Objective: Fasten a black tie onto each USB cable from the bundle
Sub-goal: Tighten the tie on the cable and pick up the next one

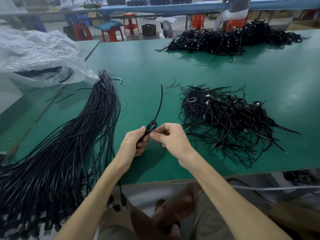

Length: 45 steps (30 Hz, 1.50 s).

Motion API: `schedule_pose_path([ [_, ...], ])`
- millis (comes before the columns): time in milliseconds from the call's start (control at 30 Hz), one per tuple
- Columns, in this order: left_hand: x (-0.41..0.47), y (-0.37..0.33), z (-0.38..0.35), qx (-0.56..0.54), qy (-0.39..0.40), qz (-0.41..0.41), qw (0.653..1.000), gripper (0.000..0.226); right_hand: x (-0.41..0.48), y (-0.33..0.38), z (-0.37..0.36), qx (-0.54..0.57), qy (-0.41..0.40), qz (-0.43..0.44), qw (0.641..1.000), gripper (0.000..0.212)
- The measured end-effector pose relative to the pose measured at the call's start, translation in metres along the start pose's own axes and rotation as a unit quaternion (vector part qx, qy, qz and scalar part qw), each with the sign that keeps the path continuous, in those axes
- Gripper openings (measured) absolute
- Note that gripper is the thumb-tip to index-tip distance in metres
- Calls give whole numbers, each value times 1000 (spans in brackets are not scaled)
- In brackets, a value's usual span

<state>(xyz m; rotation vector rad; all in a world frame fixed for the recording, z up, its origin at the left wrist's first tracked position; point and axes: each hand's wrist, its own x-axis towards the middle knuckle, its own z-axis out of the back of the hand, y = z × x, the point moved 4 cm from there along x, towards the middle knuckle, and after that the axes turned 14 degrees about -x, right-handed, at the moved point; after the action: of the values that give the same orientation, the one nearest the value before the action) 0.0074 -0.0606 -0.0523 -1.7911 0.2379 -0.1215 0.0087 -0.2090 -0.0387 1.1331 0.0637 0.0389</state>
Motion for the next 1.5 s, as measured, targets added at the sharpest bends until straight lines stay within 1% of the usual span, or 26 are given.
schedule_pose_path([
  [67, 0, 0, 0, 11, -10, -7, 1000, 44, -2, 2, -1, -48, -51, 9, 998, 16],
  [133, 0, 0, -2, 49, -20, -24, 998, 46, -6, 3, -2, -96, -91, 26, 991, 16],
  [233, -2, -8, -7, 142, -23, -32, 989, 35, -11, 5, 1, -174, -114, 63, 976, 18],
  [267, -4, -12, -8, 152, -14, -28, 988, 30, -11, 6, 4, -198, -117, 79, 970, 19],
  [333, -11, -25, -9, 135, 22, -33, 990, 29, -12, 10, 11, -228, -120, 115, 959, 22],
  [433, -22, -51, -6, 104, 90, -66, 988, 31, -16, 19, 17, -223, -136, 172, 950, 27],
  [500, -25, -63, -5, 120, 114, -82, 983, 28, -18, 25, 18, -204, -144, 194, 949, 27],
  [567, -26, -68, -7, 149, 107, -103, 978, 30, -19, 29, 19, -176, -142, 201, 953, 29],
  [600, -25, -69, -6, 178, 89, -123, 972, 31, -20, 30, 18, -161, -136, 203, 956, 31],
  [633, -24, -70, -5, 221, 62, -148, 962, 33, -21, 31, 17, -144, -128, 198, 961, 33],
  [700, -23, -72, -5, 327, 25, -201, 923, 37, -24, 33, 13, -113, -113, 187, 969, 38],
  [733, -24, -71, -8, 365, 30, -225, 903, 38, -26, 34, 12, -99, -115, 185, 971, 39],
  [767, -24, -70, -10, 380, 40, -239, 893, 36, -28, 36, 12, -88, -122, 185, 971, 41],
  [833, -27, -66, -15, 360, 40, -236, 902, 32, -31, 37, 13, -73, -130, 184, 972, 40],
  [900, -26, -62, -17, 347, 9, -208, 914, 36, -33, 38, 16, -66, -135, 191, 970, 33],
  [967, -23, -60, -17, 360, -33, -182, 914, 35, -34, 37, 17, -99, -152, 208, 961, 26],
  [1033, -19, -57, -20, 313, -69, -126, 939, 31, -36, 37, 18, -167, -187, 235, 939, 21],
  [1100, -16, -56, -23, 261, -85, -67, 959, 28, -40, 39, 17, -246, -220, 277, 903, 18],
  [1167, -18, -58, -27, 219, -61, -19, 974, 27, -43, 41, 16, -319, -240, 319, 860, 19],
  [1200, -21, -61, -28, 183, -33, -1, 983, 29, -43, 41, 17, -341, -247, 331, 845, 20],
  [1233, -24, -64, -27, 142, 3, 12, 990, 32, -43, 40, 19, -348, -253, 335, 838, 20],
  [1300, -30, -73, -23, 107, 96, 8, 990, 36, -42, 39, 25, -333, -258, 330, 845, 21],
  [1367, -39, -80, -18, 99, 189, 5, 977, 37, -42, 40, 29, -307, -254, 319, 860, 24],
  [1400, -41, -82, -15, 90, 213, 5, 973, 36, -42, 41, 29, -298, -252, 316, 865, 26],
  [1433, -41, -82, -14, 90, 213, -2, 973, 36, -42, 43, 29, -294, -251, 316, 866, 26],
  [1500, -34, -79, -14, 122, 151, -38, 980, 36, -42, 45, 25, -288, -243, 319, 870, 22],
])
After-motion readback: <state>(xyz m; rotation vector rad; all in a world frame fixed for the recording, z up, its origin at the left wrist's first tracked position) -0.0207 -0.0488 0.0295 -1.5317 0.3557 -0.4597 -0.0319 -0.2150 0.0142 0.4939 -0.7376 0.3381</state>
